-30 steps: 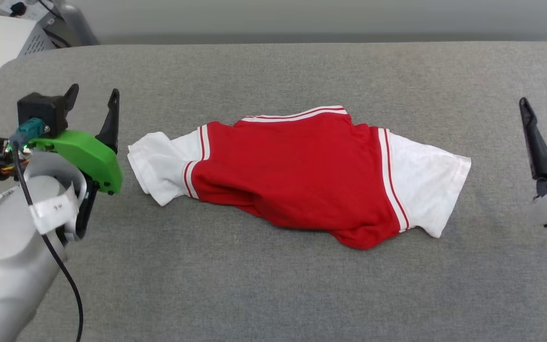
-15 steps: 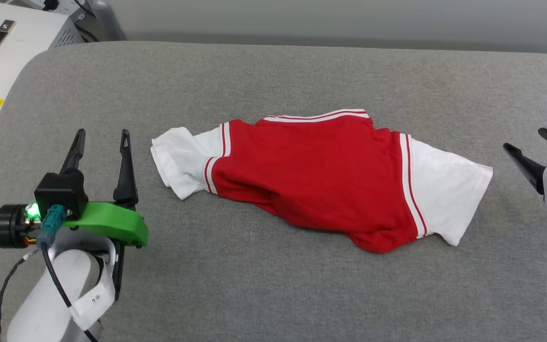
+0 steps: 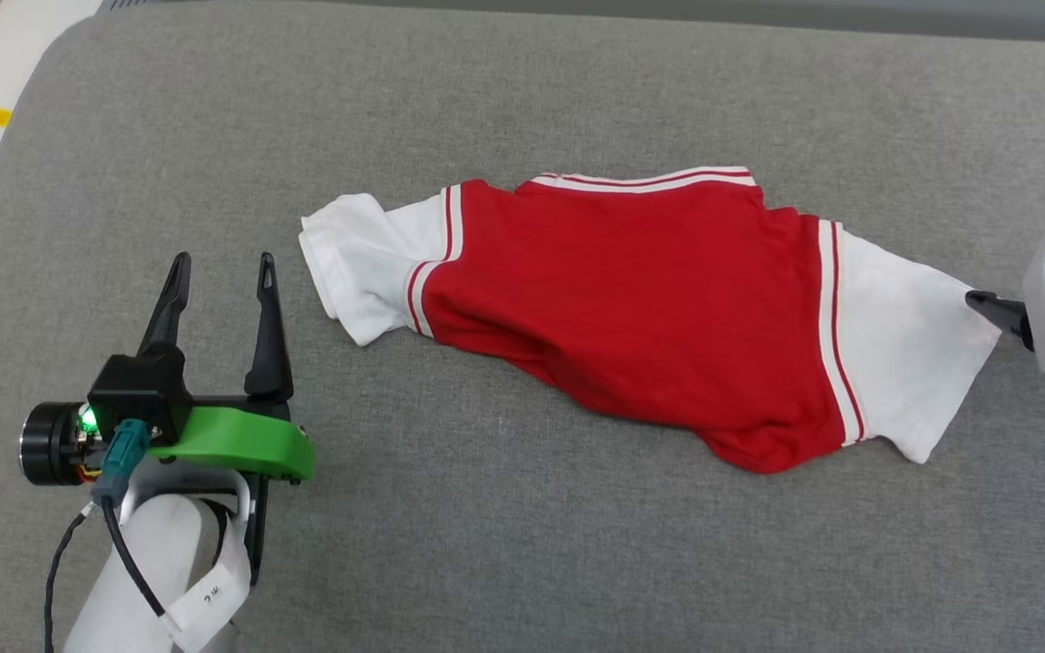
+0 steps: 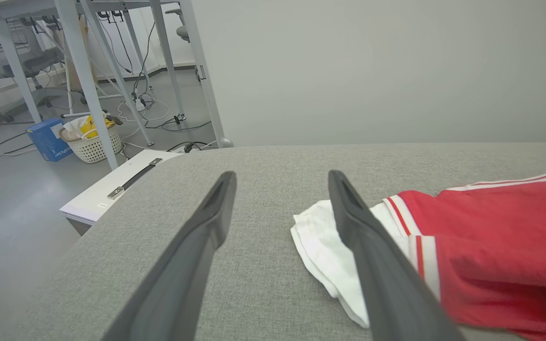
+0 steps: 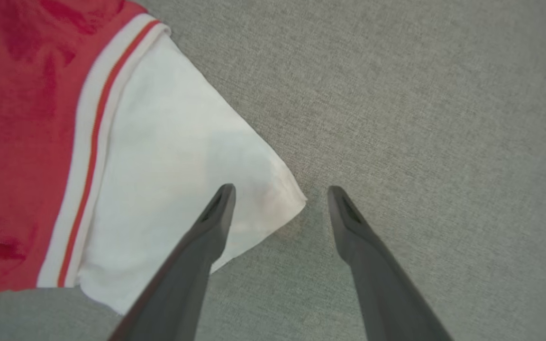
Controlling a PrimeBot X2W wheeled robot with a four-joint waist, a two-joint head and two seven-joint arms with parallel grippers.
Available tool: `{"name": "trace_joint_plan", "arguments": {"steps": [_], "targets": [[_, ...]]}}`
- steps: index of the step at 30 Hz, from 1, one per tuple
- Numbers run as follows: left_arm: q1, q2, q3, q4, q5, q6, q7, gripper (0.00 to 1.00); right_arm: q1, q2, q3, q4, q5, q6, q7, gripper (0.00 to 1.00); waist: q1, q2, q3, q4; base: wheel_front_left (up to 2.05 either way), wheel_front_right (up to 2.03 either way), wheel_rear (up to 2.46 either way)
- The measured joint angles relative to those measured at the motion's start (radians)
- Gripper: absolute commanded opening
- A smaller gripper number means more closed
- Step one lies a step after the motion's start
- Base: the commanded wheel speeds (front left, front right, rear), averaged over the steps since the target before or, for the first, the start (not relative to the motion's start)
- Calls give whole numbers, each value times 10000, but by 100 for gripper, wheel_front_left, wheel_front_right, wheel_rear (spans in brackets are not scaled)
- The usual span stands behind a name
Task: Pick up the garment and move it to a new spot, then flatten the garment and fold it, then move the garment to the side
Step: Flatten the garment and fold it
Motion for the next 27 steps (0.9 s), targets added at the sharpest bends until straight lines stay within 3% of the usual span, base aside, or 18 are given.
{"name": "trace_joint_plan", "arguments": {"steps": [5, 11, 12, 13, 20, 27], "targets": [[-92, -420, 479, 61, 370, -401, -2, 100, -296, 274, 792, 849, -113, 0, 10, 100, 0, 0, 509, 153, 0, 0, 0], [-187, -765, 997, 284, 765, -821, -2, 100, -314, -10, 1294, 1035, 194, -2, -550, 100, 0, 0, 802, 290, 0, 0, 0], [-194, -784, 1101, 351, 788, -907, -2, 100, -314, -40, 1379, 1030, 267, -4, -732, 40, 0, 0, 791, 280, 0, 0, 0], [-198, -784, 1181, 376, 825, -978, -2, 100, -314, -73, 1446, 1020, 318, -2, -940, 0, 0, 0, 777, 264, 0, 0, 0], [-645, -681, 1776, 727, 1045, -1655, -2, 100, -304, -209, 1611, 849, 606, 0, -2955, 0, 1, 0, 461, -11, 0, 0, 0], [-1964, 75, 1948, 1266, 1281, -2380, -2, 100, -189, -1012, 1375, 38, 754, 0, -3873, 0, 1, 0, 157, -377, 0, 0, 0]]}}
